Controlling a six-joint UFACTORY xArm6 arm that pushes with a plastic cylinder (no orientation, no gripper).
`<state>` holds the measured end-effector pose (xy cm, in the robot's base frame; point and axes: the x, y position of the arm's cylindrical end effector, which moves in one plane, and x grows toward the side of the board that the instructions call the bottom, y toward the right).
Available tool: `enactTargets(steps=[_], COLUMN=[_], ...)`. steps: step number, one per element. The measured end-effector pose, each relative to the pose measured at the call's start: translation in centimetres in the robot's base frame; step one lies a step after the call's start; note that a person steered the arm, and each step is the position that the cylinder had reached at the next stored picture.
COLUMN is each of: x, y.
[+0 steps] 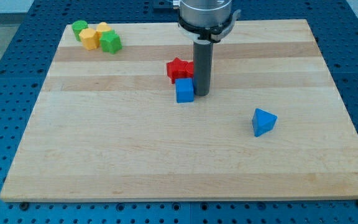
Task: Slightly move the triangle upwards
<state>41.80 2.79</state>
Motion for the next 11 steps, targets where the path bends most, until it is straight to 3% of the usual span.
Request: enactTargets(steps=[3,4,6,8,11], x=[2.1,4.9,11.0,10.9,8.2], y=[13.5,16.9,15.1,10.2,11.8])
